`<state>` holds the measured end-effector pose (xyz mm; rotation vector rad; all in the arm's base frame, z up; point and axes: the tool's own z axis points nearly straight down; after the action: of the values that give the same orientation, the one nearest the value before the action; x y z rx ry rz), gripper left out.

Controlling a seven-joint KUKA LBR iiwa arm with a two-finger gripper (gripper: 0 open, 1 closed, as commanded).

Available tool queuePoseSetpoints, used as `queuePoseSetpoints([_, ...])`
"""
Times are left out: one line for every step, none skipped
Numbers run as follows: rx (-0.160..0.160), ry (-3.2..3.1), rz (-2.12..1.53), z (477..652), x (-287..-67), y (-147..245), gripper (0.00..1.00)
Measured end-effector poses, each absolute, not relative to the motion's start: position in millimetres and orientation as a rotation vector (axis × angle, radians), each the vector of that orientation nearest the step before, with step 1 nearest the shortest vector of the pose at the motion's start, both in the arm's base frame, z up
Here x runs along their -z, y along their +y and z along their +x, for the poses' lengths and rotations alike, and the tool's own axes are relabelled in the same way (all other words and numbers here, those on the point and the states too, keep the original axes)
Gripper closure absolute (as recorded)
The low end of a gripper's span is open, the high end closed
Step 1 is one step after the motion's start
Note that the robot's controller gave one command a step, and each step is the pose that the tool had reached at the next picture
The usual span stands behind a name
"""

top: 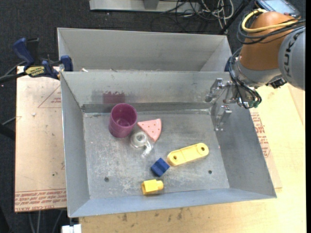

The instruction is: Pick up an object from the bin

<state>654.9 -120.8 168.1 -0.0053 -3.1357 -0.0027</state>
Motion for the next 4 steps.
queuePoseSetpoints([0.001, -3.144, -0.002, 656.6, -173.4, -120.4, 0.00])
queuePoseSetpoints([-0.003, -3.141, 0.195, 632.7, -159.1, -85.9, 0.00])
queuePoseSetpoints([0.007, -3.135, 0.210, 618.4, -168.3, -65.2, 0.00])
queuePoseSetpoints([0.001, -3.146, 0.028, 596.5, -138.7, -50.4, 0.00])
